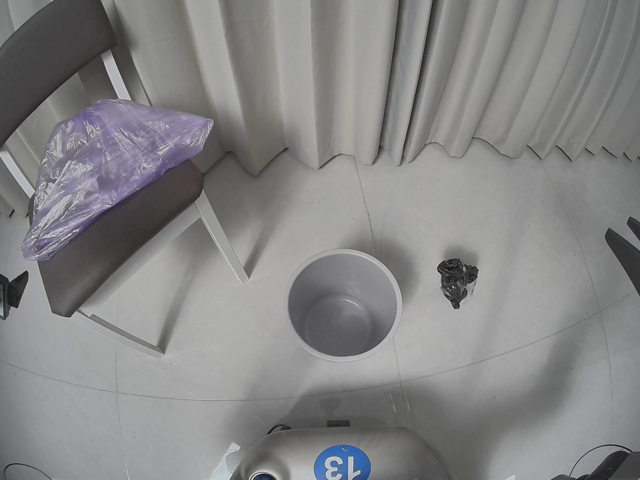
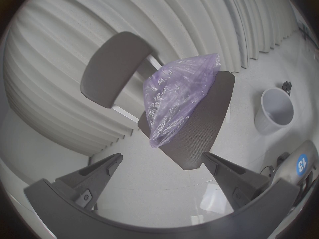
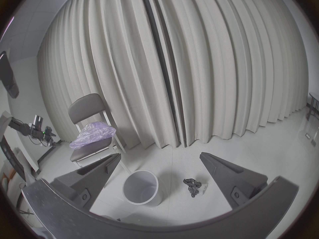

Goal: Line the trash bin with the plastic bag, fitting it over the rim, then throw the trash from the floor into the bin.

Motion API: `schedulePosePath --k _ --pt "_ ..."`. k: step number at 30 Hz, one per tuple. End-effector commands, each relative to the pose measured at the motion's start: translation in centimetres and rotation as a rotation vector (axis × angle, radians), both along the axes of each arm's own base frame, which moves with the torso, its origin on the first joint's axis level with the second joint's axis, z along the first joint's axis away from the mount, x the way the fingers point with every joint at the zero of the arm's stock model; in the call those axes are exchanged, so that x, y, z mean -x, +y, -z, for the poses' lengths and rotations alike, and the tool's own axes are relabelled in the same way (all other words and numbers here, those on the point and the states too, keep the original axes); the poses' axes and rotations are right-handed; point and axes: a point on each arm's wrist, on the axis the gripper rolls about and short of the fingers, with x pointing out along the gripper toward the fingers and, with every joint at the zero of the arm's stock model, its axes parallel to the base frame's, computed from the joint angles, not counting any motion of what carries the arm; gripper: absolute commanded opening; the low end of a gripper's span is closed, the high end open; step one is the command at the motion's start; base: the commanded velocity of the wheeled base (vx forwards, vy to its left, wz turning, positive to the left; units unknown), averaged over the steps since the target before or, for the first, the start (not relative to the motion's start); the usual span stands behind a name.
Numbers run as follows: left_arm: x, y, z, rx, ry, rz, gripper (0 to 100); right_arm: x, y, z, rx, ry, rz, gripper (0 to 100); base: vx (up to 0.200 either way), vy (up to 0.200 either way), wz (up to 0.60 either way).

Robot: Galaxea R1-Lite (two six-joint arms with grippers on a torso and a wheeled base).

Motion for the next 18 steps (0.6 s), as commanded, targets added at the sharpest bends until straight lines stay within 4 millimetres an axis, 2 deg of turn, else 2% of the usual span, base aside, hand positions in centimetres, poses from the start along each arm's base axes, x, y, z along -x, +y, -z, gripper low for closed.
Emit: schedulePosePath --k 1,5,9,18 --pt "-2.1 5.7 1.2 0.189 0.022 -0.050 100 -0.9 0.3 -0.2 -0.077 0.044 -0.024 100 0.000 0.000 0.00" --pt "-3.0 7.3 1.2 0.250 0.009 -0.026 100 -1.1 0.3 -0.5 -0.126 0.053 -0.026 100 0.000 0.000 0.00" --pt "-4.8 9.2 0.8 0.290 -0.003 -0.032 100 -1.2 0.3 -0.8 -0.155 0.055 -0.027 100 0.000 0.000 0.00" --pt "-7.5 12.1 1.7 0.345 0.025 -0.053 100 -1.5 0.4 -0.6 -0.163 0.076 -0.033 100 0.000 0.000 0.00"
